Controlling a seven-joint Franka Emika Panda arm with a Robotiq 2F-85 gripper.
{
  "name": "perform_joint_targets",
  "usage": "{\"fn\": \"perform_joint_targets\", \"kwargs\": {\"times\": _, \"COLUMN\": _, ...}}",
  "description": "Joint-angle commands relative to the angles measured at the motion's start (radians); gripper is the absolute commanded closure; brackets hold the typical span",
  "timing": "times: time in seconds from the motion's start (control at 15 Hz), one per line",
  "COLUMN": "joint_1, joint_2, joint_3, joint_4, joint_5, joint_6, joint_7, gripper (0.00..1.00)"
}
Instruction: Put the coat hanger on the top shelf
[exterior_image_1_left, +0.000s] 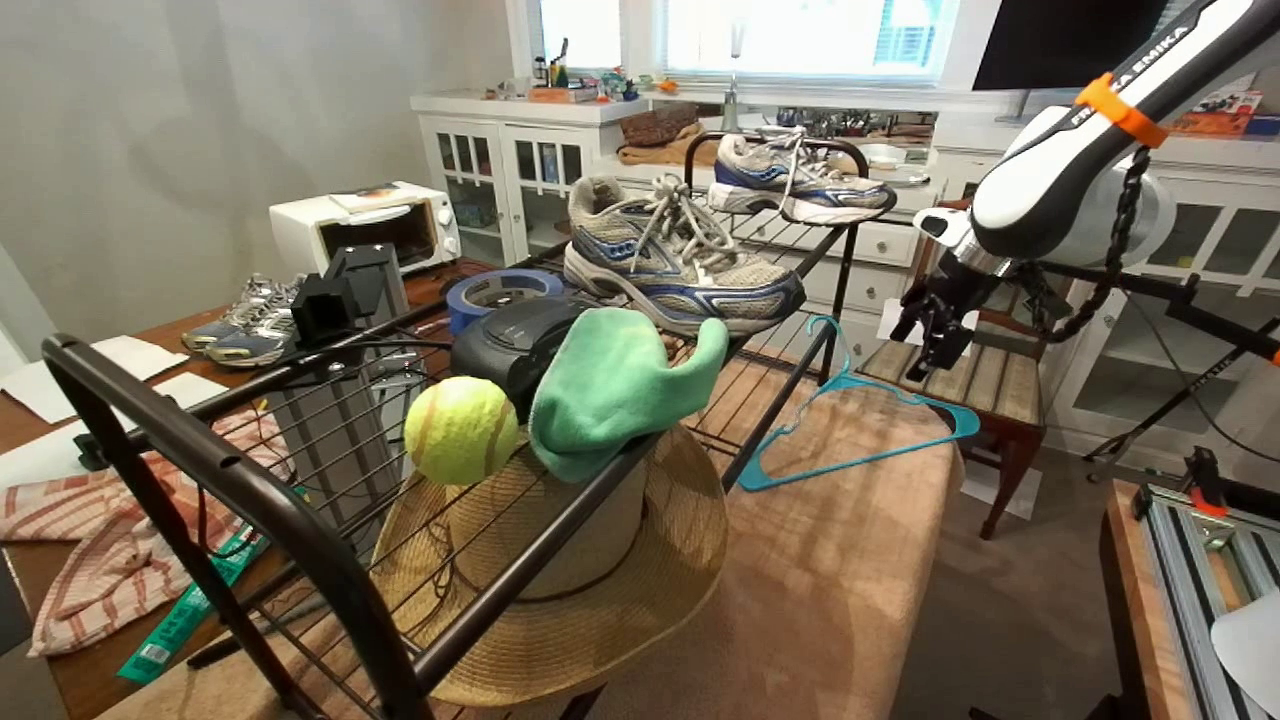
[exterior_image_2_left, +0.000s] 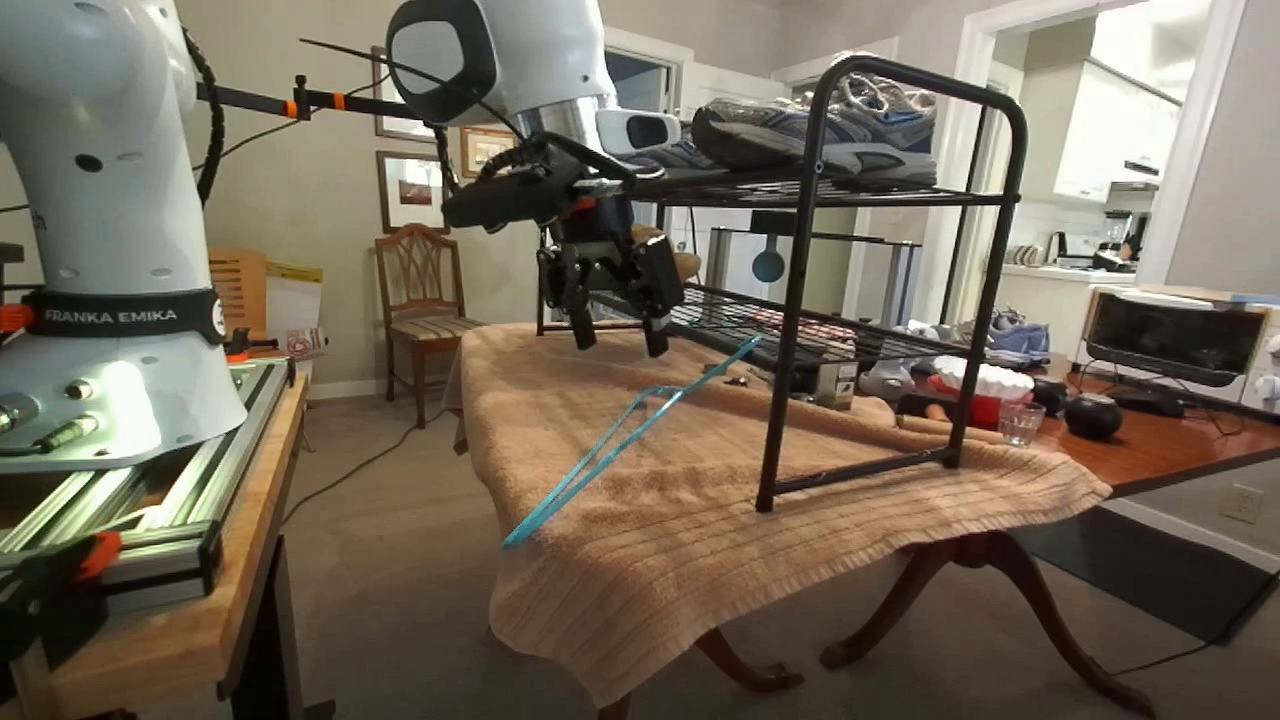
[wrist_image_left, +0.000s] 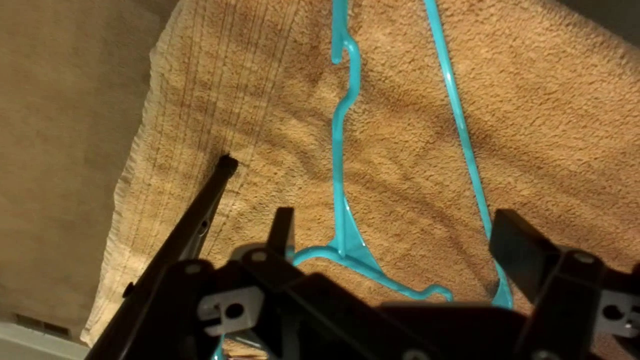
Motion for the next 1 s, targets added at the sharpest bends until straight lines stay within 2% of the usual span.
{"fn": "perform_joint_targets", "kwargs": {"times": 0.0, "joint_1": 0.068, "joint_2": 0.066, "joint_3": -0.036, "joint_4": 0.023, "joint_5": 0.149, "joint_6": 0.022, "joint_7": -0.156, "gripper": 0.0}}
{"fn": "perform_joint_targets", "kwargs": {"times": 0.4, "joint_1": 0.078, "joint_2": 0.18, "joint_3": -0.017, "joint_4": 0.086, "joint_5": 0.394, "joint_6": 0.037, "joint_7": -0.35, "gripper": 0.0}}
{"fn": "perform_joint_targets", "kwargs": {"times": 0.93, "joint_1": 0.014, "joint_2": 0.345, "joint_3": 0.081, "joint_4": 0.213, "joint_5": 0.677, "joint_6": 0.01, "joint_7": -0.577, "gripper": 0.0}}
